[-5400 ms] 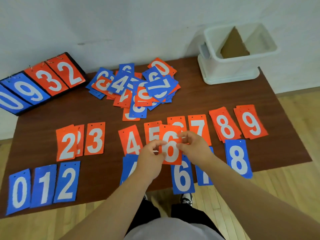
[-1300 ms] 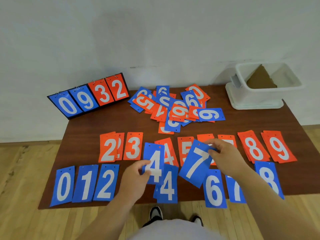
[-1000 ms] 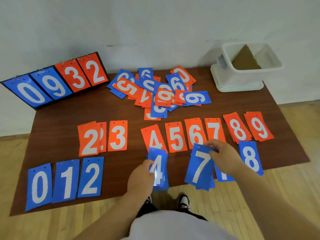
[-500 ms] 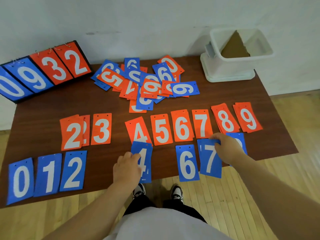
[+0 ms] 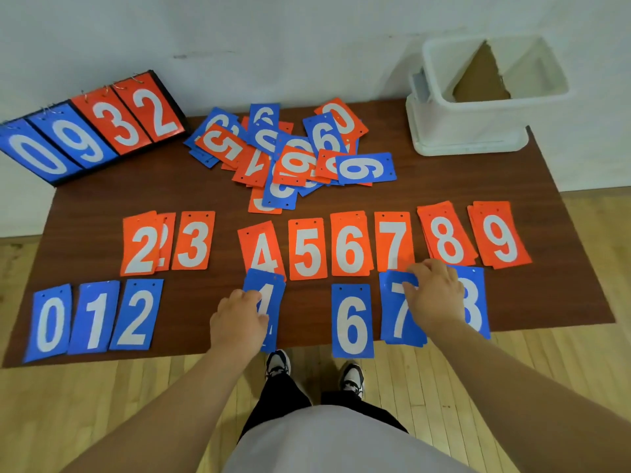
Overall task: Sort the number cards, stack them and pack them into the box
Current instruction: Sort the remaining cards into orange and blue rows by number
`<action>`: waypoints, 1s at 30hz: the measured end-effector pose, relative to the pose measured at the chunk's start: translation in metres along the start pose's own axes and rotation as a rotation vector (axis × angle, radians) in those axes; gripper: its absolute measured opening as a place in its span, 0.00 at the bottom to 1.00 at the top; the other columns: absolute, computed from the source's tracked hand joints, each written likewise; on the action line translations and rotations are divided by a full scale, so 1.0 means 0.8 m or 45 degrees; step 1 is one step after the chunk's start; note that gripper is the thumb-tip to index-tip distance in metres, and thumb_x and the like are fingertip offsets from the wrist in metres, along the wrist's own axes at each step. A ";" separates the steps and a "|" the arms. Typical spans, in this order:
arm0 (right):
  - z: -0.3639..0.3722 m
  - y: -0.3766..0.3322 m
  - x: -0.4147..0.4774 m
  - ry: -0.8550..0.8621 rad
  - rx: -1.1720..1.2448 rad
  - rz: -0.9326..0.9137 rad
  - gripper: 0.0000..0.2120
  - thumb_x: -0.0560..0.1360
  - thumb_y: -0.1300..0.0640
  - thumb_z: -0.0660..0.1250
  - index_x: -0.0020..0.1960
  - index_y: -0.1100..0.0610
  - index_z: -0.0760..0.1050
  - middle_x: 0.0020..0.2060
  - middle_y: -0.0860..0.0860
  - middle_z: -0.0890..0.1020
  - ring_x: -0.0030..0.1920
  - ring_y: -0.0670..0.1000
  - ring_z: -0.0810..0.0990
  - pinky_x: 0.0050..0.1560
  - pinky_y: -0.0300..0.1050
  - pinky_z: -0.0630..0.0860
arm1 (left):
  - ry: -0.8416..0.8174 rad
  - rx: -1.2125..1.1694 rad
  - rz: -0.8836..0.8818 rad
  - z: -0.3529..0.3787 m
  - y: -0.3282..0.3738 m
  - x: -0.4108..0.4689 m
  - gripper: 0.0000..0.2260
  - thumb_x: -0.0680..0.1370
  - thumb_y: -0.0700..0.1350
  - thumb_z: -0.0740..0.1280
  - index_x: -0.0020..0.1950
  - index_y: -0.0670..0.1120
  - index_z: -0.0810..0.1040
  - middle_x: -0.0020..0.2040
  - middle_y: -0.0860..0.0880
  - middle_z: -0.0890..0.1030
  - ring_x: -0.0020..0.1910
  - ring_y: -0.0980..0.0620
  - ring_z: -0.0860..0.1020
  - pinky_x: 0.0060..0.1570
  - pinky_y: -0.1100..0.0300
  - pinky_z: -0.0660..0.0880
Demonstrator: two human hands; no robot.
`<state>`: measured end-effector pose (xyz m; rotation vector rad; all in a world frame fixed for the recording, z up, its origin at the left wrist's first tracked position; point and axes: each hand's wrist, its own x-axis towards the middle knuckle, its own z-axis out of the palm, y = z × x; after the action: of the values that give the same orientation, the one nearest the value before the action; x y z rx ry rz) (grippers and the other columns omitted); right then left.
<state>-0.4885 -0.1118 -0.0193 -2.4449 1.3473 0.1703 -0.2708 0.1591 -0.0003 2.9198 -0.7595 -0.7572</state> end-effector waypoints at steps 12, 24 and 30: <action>-0.048 -0.062 0.046 -0.076 0.233 -0.142 0.19 0.79 0.48 0.68 0.68 0.49 0.75 0.70 0.51 0.73 0.69 0.55 0.71 0.65 0.54 0.76 | 0.218 -0.214 -0.043 -0.052 0.019 0.023 0.22 0.81 0.57 0.66 0.73 0.52 0.69 0.66 0.50 0.74 0.65 0.49 0.73 0.59 0.53 0.75; -0.078 -0.132 0.223 -0.111 0.205 0.001 0.22 0.77 0.50 0.72 0.69 0.51 0.74 0.73 0.53 0.68 0.71 0.58 0.69 0.67 0.54 0.72 | 0.309 -0.332 0.147 -0.119 0.084 0.236 0.24 0.77 0.57 0.71 0.70 0.53 0.71 0.66 0.49 0.74 0.66 0.46 0.73 0.58 0.52 0.75; -0.070 -0.149 0.321 -0.209 -0.039 -0.231 0.26 0.76 0.53 0.73 0.72 0.51 0.68 0.79 0.52 0.61 0.78 0.58 0.60 0.75 0.56 0.65 | 0.269 -0.027 0.537 -0.137 0.150 0.351 0.27 0.79 0.55 0.70 0.76 0.53 0.66 0.75 0.50 0.68 0.73 0.45 0.66 0.69 0.49 0.67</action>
<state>-0.2527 -0.2775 -0.0069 -2.5011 1.0562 0.3399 -0.0598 -0.0874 -0.0122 2.6193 -1.2676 -0.4066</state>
